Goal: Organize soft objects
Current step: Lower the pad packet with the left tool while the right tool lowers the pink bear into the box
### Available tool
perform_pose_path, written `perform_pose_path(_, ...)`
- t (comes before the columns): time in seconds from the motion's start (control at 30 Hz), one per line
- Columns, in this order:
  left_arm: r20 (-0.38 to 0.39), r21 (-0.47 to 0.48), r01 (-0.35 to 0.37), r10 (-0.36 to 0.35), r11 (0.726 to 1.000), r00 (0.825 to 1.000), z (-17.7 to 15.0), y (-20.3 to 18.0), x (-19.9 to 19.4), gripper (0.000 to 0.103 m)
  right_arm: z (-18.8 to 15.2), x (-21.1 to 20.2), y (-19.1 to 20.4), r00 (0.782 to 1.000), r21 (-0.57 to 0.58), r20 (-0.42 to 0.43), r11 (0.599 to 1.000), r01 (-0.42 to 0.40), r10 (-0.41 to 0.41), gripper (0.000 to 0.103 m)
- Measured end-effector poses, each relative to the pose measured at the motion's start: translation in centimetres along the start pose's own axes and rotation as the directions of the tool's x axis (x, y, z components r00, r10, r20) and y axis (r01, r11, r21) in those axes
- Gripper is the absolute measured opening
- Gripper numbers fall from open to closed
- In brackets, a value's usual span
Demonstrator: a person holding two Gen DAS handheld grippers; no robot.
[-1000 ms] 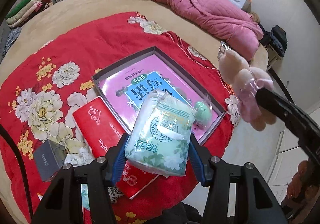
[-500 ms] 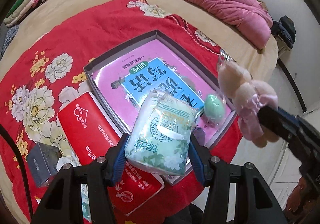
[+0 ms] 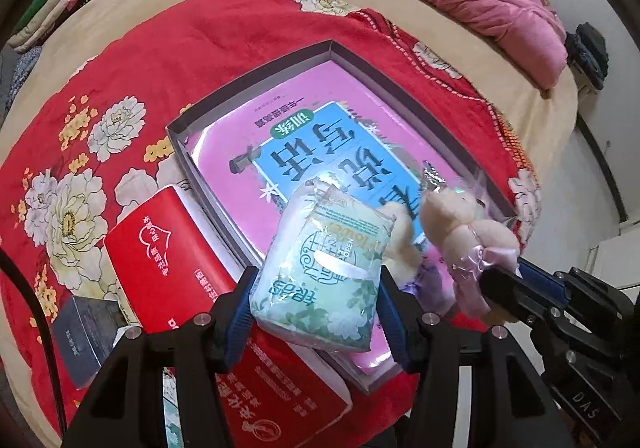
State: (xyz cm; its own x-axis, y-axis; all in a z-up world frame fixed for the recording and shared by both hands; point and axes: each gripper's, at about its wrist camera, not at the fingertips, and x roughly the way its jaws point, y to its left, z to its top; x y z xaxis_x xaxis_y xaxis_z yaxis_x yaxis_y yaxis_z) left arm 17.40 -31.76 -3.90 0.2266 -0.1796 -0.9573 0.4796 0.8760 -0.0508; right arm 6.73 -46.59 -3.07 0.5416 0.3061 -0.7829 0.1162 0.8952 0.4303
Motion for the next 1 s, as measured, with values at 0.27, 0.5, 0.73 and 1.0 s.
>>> perform_pose_path(0.27, -0.022, -0.011, -0.011, 0.011, 1.0, 1.0, 0.4, 0.0, 1.6, 0.056, -0.4, 1.5, -0.8, 0.997, -0.015, -0.023, 0.998, 0.069, -0.069, 0.017)
perform_pose_path(0.5, -0.035, 0.001, -0.008, 0.008, 1.0, 0.999, 0.4, -0.4, 2.5, 0.056, -0.2, 2.5, -1.6, 0.988, -0.045, -0.019, 0.987, 0.154, -0.155, 0.017)
perform_pose_path(0.73, -0.067, 0.018, 0.0, 0.001, 1.0, 0.998, 0.2, -1.1, 3.6, 0.056, 0.2, 3.4, -2.1, 0.986, -0.041, -0.016, 0.986, 0.163, -0.164, 0.017)
perform_pose_path(1.0, -0.103, 0.036, 0.046, -0.042, 0.998, 0.994, -0.1, -2.1, 4.4, 0.056, 0.0, 4.0, -1.7, 0.988, -0.064, -0.037, 0.987, 0.149, -0.151, 0.019)
